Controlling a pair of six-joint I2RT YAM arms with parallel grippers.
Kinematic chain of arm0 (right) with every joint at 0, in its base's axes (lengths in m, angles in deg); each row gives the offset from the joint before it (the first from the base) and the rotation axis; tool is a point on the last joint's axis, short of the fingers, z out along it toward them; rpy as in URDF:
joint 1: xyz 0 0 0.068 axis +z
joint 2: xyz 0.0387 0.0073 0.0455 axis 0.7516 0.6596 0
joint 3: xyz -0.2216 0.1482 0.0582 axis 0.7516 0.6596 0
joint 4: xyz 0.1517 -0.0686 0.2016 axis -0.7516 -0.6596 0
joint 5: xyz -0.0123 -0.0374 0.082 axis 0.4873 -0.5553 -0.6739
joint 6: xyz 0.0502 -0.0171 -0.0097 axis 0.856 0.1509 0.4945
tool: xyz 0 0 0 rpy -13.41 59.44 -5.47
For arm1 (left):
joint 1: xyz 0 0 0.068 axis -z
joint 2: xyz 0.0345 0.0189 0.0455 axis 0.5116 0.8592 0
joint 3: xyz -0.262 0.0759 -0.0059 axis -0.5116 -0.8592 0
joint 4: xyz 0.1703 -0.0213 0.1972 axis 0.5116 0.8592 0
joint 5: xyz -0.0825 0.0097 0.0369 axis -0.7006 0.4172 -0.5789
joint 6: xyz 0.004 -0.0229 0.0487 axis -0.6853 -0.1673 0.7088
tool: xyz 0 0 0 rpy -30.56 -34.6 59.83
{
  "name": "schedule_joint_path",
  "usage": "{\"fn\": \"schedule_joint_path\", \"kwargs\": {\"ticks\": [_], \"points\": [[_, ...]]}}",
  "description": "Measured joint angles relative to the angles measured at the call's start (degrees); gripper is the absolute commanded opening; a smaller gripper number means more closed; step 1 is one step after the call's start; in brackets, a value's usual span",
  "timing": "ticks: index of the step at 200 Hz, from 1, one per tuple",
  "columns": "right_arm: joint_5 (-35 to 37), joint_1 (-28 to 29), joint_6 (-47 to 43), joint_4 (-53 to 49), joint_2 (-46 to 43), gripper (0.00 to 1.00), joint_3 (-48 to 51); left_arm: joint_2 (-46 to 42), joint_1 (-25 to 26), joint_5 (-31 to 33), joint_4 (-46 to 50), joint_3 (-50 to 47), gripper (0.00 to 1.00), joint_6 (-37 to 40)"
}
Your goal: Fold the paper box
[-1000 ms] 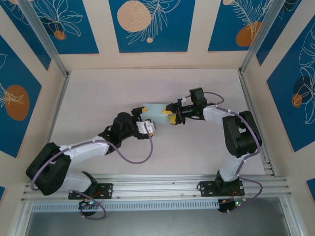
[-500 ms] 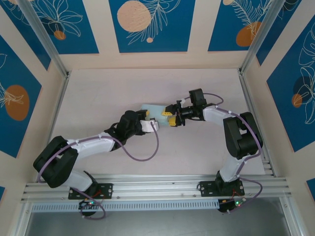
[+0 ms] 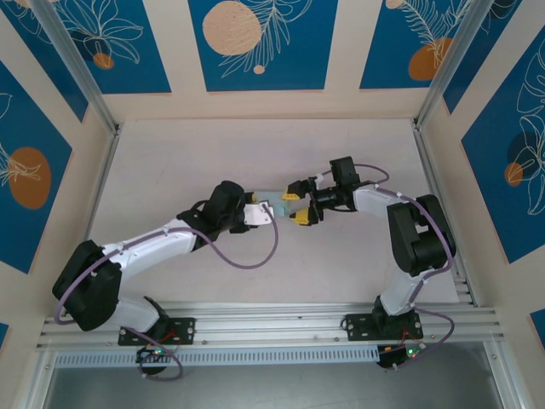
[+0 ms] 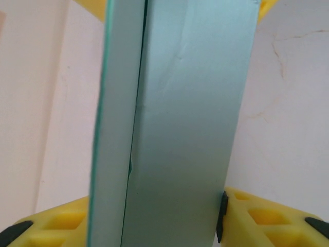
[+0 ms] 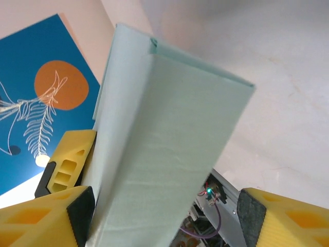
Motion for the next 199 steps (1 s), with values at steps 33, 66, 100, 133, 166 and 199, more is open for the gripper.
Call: {"fn": "schedule_joint_path", "kwargs": {"ticks": [33,66,100,133,166,199], "points": [[3.0,-4.5,-3.2,-3.8,-4.3,0.75,1.6,0.0,-0.3,-2.5,12.7,6.7,0.51,-3.0],[7.2,-7.9,-6.6,-7.1,-10.2,0.76,2.6,2.5,-1.4,-8.0,24.2,14.3,0.49,-5.2],[10.4,-8.2,-8.9,-8.1,-13.7,0.76,3.6,9.0,-3.0,-12.1,29.6,18.3,0.41,-6.2],[11.8,-8.2,-10.1,-9.0,-14.3,0.76,4.5,13.5,-6.5,-14.9,30.9,18.3,0.42,-7.0],[13.0,-7.8,-11.7,-9.7,-14.3,0.76,4.5,15.3,-8.7,-17.2,31.2,19.7,0.37,-7.9],[14.5,-7.0,-13.0,-10.8,-14.2,0.76,4.3,16.6,-9.2,-18.1,31.1,22.0,0.36,-8.0]]}}
